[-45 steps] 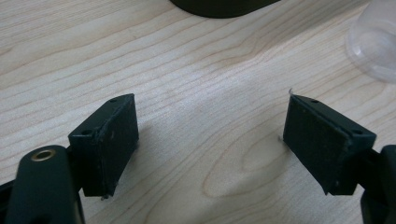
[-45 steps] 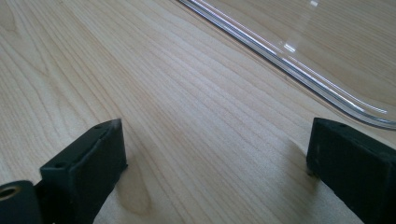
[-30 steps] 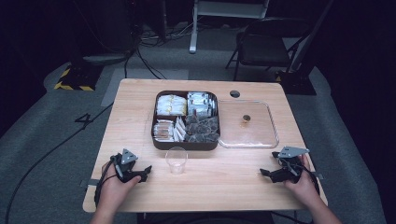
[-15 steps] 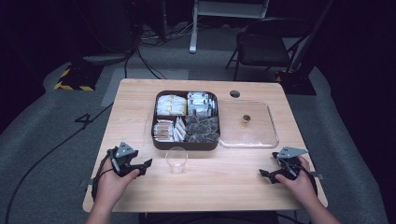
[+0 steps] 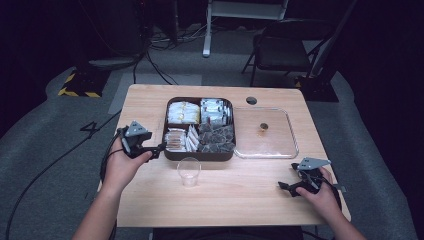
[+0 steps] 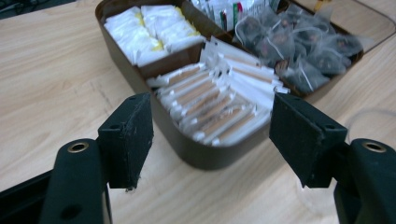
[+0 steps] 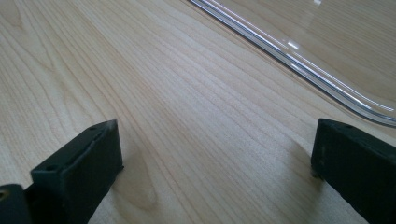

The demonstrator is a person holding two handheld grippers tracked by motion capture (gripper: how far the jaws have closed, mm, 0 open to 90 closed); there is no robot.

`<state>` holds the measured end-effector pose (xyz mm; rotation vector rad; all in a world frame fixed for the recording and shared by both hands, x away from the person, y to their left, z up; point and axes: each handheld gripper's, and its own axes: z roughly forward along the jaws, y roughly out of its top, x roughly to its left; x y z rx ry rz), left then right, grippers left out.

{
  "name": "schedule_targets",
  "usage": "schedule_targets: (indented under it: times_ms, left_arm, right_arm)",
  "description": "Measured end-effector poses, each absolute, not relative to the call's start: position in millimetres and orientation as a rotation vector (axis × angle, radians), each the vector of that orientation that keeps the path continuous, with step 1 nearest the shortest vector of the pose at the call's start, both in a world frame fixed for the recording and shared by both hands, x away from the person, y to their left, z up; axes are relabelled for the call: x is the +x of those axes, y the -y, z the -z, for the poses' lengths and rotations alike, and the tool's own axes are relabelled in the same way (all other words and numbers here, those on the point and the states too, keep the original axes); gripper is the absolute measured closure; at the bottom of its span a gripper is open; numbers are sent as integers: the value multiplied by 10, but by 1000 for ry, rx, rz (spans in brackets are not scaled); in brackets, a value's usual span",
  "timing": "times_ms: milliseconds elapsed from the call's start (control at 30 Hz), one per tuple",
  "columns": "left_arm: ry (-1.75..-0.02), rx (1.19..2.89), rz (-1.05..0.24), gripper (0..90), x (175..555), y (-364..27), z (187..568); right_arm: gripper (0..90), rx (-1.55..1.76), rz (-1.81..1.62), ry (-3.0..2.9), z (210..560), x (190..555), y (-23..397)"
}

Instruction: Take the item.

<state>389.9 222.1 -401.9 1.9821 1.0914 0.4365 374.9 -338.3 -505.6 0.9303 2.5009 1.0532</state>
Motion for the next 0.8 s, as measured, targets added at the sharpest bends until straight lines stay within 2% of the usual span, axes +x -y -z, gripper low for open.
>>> schedule_targets:
  times_ms: [467,800]
  left_arm:
    - [-1001,2031,-444,324,4546,-1936,3842]
    - [-1007,2065,-382,404,5008,-1746,3975]
  right_arm:
    - [21,929,-1053,-2501,5056,3750,3384]
    - [21,930,-1054,-2501,5056,3750,3384]
